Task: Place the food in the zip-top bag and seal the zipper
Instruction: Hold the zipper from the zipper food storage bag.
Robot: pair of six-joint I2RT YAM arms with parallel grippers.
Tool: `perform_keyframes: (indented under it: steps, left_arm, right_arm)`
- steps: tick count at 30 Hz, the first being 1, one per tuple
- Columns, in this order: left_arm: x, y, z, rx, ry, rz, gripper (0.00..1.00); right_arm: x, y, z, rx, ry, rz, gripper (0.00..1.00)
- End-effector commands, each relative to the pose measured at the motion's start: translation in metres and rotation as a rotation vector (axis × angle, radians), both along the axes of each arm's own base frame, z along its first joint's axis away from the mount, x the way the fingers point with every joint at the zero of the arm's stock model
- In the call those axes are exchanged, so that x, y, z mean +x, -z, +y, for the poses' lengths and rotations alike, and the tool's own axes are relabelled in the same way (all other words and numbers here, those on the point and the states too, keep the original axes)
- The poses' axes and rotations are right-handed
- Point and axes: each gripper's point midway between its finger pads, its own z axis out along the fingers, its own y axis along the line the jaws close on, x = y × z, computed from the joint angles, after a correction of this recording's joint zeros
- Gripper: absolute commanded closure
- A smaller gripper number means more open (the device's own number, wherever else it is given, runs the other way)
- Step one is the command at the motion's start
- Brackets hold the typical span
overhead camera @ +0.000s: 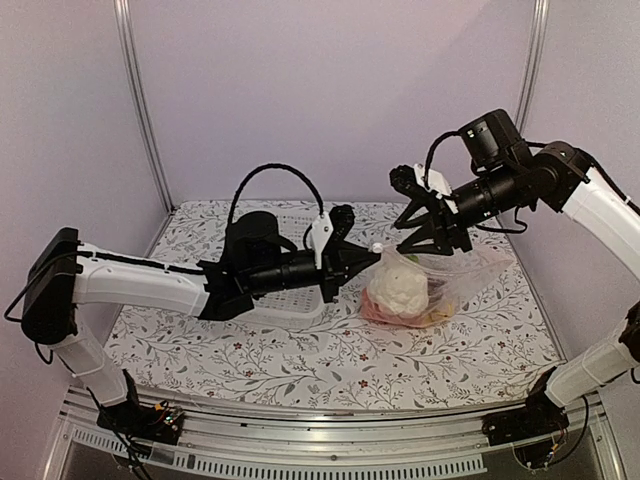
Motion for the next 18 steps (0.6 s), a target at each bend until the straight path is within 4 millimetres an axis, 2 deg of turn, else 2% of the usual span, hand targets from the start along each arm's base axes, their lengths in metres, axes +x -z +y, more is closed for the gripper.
perform_keyframes:
  steps: [1, 7, 18]
  left_arm:
    - [-0.012, -0.021, 0.002, -0.032, 0.022, -0.018, 1.0]
    - [-0.016, -0.023, 0.001, -0.033, 0.034, -0.019, 1.0]
    - [-0.017, -0.022, 0.0, -0.029, 0.039, -0.021, 1.0]
  right_arm:
    - [-0.005, 0.007, 0.016, -0.033, 0.016, 0.02, 0.56]
    - [-0.009, 0.011, 0.025, -0.04, 0.008, 0.021, 0.61]
    - [-0.001, 0.017, 0.032, -0.056, 0.018, 0.014, 0.71]
